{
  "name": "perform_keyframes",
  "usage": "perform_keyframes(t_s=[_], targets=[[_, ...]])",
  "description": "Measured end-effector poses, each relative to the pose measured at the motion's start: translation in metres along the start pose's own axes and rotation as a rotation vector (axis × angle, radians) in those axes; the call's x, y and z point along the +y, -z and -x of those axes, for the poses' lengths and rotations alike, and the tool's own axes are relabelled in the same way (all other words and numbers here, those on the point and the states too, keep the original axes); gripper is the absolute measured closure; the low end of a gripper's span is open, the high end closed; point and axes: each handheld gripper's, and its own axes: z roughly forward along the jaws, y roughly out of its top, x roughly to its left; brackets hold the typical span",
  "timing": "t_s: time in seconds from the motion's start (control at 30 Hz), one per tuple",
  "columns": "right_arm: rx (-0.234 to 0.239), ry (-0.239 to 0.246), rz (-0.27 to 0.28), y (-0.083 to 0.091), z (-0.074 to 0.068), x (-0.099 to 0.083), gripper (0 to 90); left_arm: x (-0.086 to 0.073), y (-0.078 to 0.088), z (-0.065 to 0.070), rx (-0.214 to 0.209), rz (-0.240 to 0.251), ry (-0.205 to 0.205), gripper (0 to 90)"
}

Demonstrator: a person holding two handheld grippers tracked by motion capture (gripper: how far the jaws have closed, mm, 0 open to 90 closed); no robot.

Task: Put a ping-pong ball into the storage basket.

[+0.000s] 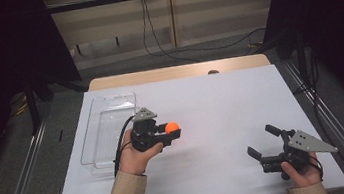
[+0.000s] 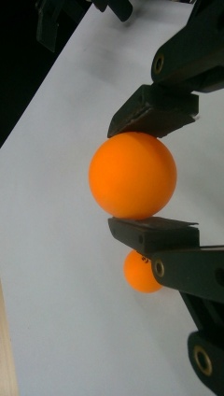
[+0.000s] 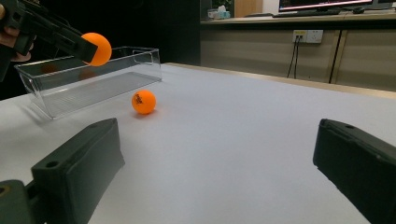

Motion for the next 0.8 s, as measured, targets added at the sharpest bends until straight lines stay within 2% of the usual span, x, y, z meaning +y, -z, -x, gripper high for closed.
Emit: perform_keyframes(t_s=[0.8], targets=[[-0.001, 0.002, -0.002, 0.001, 0.001, -0.001, 0.7, 0.001, 0.013, -0.01, 0.031, 0.016, 0.022, 50.9]])
